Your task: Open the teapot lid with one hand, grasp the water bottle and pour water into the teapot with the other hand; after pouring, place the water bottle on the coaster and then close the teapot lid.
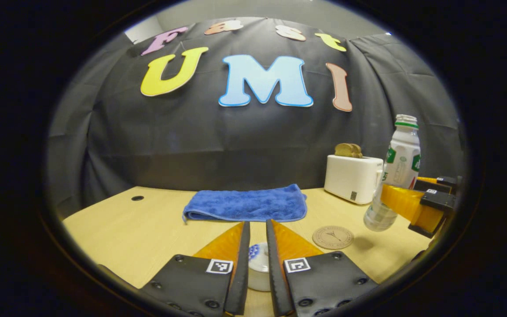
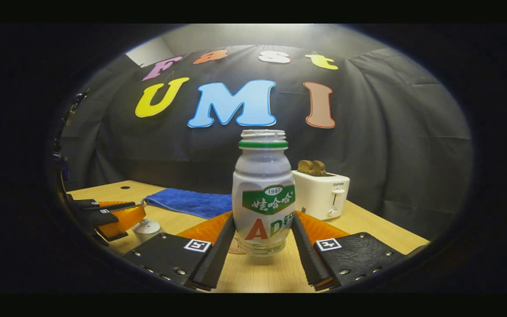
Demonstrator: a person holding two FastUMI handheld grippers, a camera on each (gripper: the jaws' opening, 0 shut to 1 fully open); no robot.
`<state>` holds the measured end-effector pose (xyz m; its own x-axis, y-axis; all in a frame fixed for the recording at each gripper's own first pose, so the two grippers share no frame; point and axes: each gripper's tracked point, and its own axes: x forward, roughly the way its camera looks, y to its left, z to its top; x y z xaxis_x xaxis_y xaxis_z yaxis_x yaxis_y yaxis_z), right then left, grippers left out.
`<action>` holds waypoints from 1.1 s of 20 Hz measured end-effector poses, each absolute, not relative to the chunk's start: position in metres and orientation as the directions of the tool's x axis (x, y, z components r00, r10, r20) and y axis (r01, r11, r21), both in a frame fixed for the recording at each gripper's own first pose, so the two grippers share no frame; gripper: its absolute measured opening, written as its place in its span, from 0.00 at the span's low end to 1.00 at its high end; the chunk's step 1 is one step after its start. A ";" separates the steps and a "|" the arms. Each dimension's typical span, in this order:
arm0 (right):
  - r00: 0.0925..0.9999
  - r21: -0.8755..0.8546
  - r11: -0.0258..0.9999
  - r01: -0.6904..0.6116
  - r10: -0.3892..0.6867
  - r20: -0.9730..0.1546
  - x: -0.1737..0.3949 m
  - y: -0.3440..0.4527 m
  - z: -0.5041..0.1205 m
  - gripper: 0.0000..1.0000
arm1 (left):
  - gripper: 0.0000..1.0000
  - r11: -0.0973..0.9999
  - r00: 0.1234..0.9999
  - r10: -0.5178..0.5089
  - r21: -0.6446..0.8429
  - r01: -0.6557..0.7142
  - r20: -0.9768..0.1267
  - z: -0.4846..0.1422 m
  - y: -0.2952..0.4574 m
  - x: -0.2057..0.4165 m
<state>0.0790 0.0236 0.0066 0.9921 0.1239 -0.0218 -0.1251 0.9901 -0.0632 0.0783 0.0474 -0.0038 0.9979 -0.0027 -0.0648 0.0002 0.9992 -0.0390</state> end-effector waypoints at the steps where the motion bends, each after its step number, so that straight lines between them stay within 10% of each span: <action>1: 0.991 -0.065 0.989 -0.132 0.131 -0.027 0.082 0.026 0.007 0.72 | 0.29 0.999 0.998 0.002 -0.043 -0.005 -0.061 -0.003 0.051 0.077; 22: 0.964 -0.029 0.977 -0.212 0.205 -0.167 0.152 0.078 -0.027 0.72 | 0.29 0.990 0.999 0.038 -0.136 -0.037 0.003 0.022 0.082 0.064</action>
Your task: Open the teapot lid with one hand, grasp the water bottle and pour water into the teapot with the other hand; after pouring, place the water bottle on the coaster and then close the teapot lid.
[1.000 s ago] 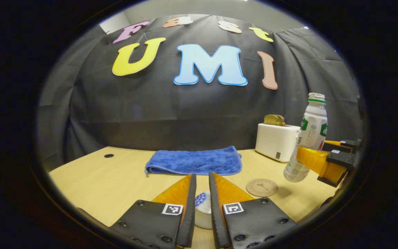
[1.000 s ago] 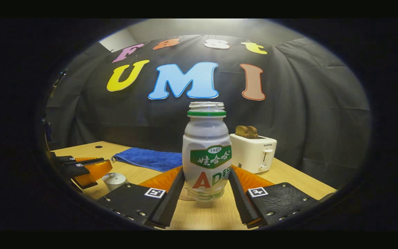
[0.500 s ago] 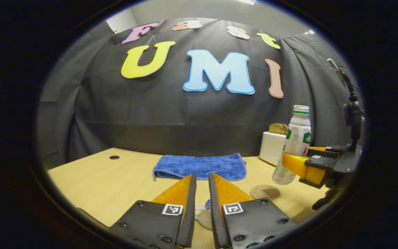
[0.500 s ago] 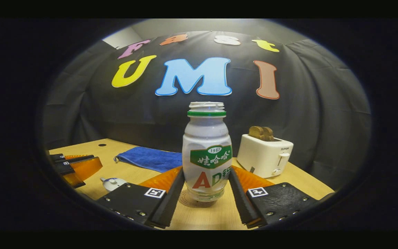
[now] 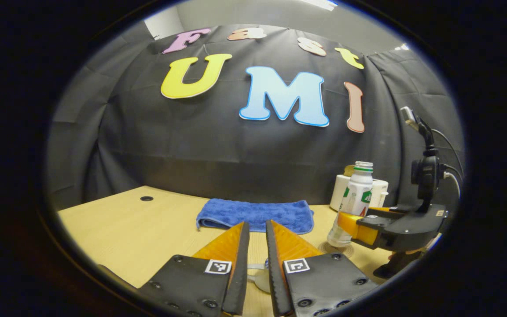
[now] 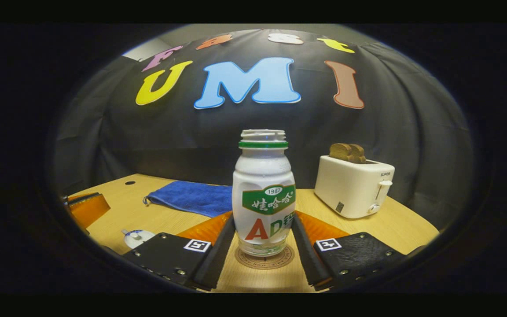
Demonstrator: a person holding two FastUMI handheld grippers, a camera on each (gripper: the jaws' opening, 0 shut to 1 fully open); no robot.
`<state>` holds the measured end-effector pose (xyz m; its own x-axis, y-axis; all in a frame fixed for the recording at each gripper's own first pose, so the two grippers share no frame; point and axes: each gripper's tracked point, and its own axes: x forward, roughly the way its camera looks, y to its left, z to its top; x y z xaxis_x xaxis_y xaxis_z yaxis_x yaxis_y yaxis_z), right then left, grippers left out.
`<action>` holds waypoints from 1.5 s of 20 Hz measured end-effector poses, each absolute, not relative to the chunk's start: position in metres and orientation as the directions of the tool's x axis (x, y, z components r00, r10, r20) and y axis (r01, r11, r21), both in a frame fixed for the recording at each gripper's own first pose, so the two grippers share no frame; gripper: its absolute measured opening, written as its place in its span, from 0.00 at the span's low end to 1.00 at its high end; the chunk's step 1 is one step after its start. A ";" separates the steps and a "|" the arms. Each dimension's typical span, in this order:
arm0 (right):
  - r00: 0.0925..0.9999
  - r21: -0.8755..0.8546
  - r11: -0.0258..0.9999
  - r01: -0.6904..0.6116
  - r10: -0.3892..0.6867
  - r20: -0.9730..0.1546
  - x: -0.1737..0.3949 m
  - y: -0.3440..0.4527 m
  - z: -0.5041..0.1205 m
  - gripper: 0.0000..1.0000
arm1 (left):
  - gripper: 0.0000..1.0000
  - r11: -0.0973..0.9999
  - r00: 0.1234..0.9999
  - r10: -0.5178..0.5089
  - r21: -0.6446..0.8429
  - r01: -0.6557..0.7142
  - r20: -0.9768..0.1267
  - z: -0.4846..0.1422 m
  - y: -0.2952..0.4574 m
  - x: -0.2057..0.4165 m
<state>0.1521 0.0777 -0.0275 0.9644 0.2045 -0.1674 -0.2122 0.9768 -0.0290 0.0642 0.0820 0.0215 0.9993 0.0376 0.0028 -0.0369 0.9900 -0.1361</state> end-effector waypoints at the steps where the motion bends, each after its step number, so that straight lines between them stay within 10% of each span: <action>1: 0.963 -0.028 0.977 -0.212 0.204 -0.173 0.153 0.078 -0.030 0.72 | 0.29 0.990 0.999 0.037 -0.139 -0.036 0.003 0.022 0.082 0.064; 16: 0.957 -0.025 0.979 -0.204 0.194 -0.214 0.159 0.079 -0.048 0.72 | 0.29 0.986 0.999 0.042 -0.162 -0.041 0.004 0.022 0.088 0.064; 30: 0.958 -0.029 0.977 -0.212 0.202 -0.203 0.154 0.078 -0.044 0.96 | 0.36 0.986 0.999 0.035 -0.160 -0.033 0.010 0.026 0.086 0.062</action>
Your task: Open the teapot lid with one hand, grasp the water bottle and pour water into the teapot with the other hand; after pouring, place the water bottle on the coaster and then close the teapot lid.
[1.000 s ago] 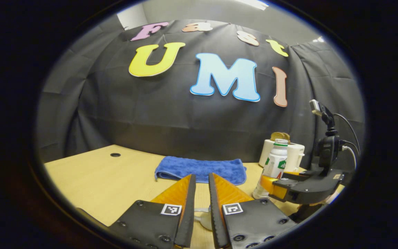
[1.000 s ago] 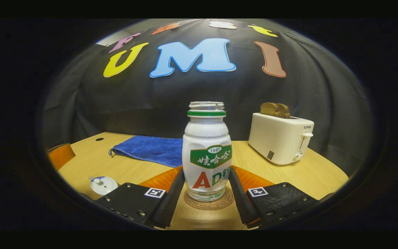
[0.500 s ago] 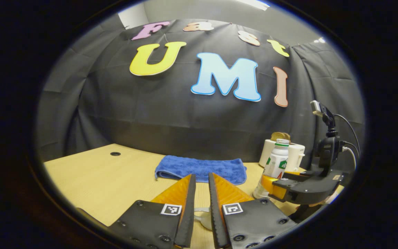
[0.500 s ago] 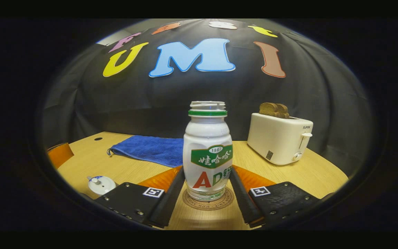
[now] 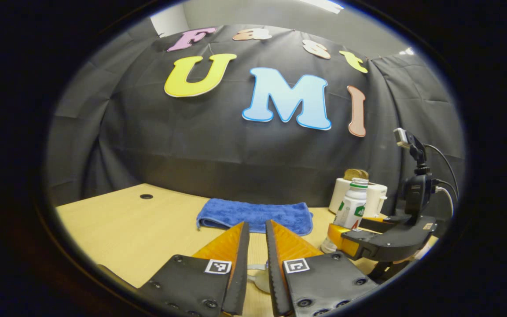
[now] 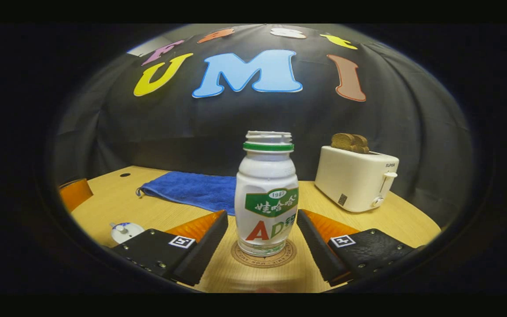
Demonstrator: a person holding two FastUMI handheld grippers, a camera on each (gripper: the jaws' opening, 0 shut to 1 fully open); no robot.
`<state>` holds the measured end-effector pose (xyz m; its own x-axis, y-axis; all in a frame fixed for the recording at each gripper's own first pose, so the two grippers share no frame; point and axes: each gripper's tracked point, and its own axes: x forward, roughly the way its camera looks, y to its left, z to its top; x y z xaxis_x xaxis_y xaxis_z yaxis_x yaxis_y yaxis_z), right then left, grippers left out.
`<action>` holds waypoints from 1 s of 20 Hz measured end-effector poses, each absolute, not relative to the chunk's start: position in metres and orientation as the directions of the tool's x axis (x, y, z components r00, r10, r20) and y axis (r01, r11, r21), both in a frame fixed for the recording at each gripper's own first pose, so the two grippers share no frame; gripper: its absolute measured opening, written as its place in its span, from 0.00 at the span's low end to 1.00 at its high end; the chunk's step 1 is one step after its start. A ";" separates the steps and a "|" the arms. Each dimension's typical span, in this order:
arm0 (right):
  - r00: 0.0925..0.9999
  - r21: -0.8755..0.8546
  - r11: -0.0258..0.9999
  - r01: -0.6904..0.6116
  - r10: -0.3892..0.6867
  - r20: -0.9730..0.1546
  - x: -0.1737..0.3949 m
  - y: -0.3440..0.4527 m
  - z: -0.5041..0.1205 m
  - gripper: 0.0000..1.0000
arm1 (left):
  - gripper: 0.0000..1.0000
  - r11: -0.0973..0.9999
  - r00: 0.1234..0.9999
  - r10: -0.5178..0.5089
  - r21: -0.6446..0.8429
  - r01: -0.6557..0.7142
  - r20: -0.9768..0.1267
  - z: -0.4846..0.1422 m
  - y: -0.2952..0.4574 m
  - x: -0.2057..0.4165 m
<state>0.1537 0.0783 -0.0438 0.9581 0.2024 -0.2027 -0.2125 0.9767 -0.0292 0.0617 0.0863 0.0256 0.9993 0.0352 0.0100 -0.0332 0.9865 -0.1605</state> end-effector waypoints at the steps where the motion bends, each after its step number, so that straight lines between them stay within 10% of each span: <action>1: 0.959 -0.019 0.977 -0.213 0.205 -0.196 0.151 0.077 -0.040 0.96 | 0.36 0.987 0.999 0.034 -0.160 -0.031 0.015 0.027 0.086 0.060; 20: 0.977 -0.013 0.977 -0.215 0.215 -0.008 -0.009 0.057 0.005 0.96 | 0.27 0.992 0.999 -0.044 -0.116 0.045 0.013 0.017 0.018 -0.045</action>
